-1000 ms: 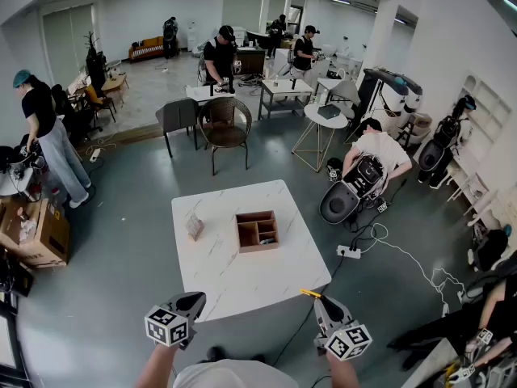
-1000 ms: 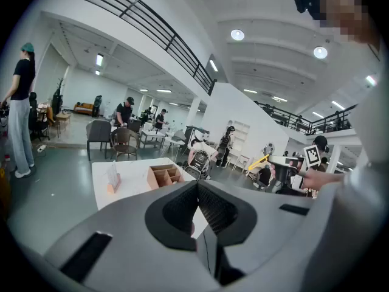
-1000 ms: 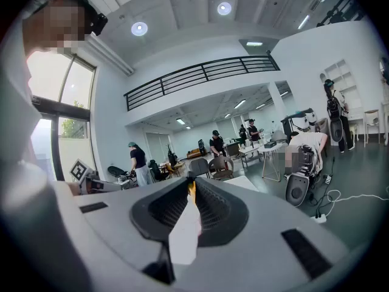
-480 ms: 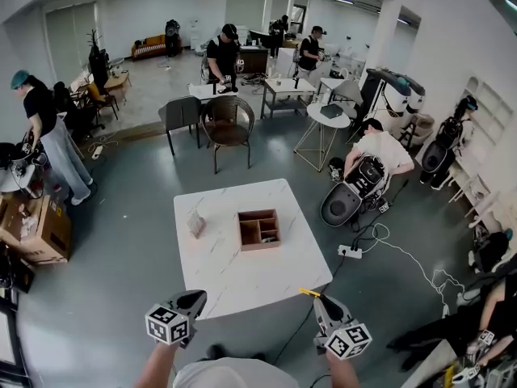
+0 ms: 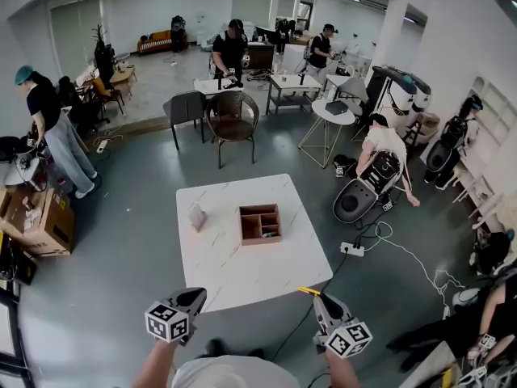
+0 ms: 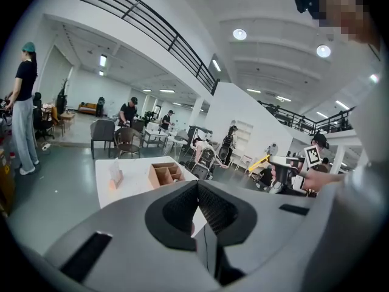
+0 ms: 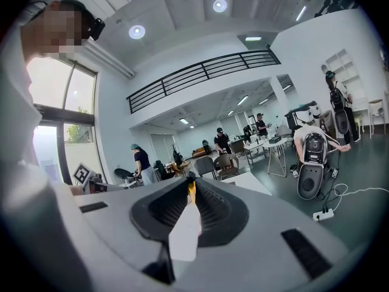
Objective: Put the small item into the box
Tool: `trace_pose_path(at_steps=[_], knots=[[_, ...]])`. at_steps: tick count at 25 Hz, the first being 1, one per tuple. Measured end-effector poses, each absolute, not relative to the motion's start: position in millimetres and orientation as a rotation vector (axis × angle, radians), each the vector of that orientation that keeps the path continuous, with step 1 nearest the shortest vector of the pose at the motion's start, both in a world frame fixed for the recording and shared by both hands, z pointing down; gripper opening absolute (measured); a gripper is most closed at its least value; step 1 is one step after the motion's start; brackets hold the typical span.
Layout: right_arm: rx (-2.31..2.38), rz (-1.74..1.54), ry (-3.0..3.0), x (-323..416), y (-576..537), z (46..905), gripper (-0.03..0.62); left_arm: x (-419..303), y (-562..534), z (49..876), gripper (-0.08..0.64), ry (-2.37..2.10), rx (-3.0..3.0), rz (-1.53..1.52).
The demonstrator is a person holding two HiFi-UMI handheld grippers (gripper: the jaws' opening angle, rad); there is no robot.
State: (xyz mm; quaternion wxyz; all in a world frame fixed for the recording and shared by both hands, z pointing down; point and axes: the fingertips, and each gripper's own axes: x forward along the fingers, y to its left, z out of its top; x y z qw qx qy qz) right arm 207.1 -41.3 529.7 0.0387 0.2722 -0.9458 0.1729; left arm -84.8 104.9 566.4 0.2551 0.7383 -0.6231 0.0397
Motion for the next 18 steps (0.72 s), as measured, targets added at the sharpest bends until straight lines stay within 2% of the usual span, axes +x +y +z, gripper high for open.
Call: trace_pose_path(at_steps=[18], knots=[[0.708,0.525,-2.911,256,-58,544,0.055,-12,105,575,0.014,-1.742,1.938,0.098]])
